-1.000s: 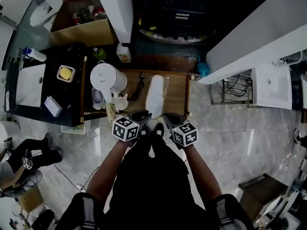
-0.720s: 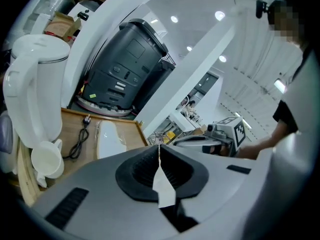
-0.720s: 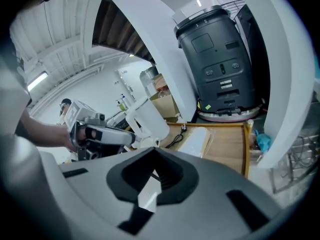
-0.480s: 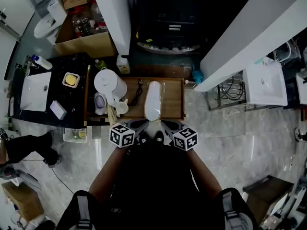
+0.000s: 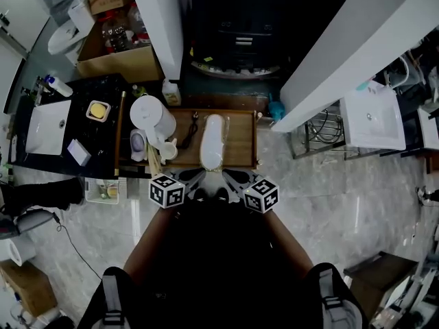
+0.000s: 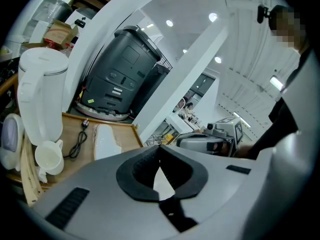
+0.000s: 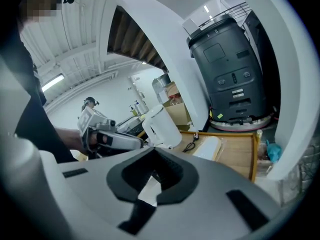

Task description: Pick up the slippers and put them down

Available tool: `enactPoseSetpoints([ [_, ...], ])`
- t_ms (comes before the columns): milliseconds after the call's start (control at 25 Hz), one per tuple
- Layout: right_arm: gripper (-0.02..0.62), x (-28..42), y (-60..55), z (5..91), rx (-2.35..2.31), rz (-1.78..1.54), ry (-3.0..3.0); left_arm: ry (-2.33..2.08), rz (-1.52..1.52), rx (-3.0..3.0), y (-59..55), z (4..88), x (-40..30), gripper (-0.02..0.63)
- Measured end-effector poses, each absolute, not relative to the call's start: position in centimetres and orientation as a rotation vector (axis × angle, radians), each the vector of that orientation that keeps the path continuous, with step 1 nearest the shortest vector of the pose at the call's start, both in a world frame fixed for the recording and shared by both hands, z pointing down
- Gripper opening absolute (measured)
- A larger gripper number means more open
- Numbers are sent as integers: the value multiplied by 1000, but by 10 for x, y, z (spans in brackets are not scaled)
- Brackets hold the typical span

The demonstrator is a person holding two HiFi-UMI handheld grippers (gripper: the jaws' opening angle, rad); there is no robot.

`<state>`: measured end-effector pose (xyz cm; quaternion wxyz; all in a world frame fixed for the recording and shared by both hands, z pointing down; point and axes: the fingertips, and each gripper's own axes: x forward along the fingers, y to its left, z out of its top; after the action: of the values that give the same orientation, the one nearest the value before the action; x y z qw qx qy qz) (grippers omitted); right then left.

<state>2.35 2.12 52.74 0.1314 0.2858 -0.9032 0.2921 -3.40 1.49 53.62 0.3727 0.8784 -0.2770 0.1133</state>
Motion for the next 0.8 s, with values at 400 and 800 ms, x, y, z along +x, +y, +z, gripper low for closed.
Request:
enactPoseSetpoints([
  [400,8,29,30,530,794,829,-2631,-733,278,2258,18,530,-28,12],
  [800,8,31,25,529,765,797,-2628,-761,268,2269,11,524,-25,12],
])
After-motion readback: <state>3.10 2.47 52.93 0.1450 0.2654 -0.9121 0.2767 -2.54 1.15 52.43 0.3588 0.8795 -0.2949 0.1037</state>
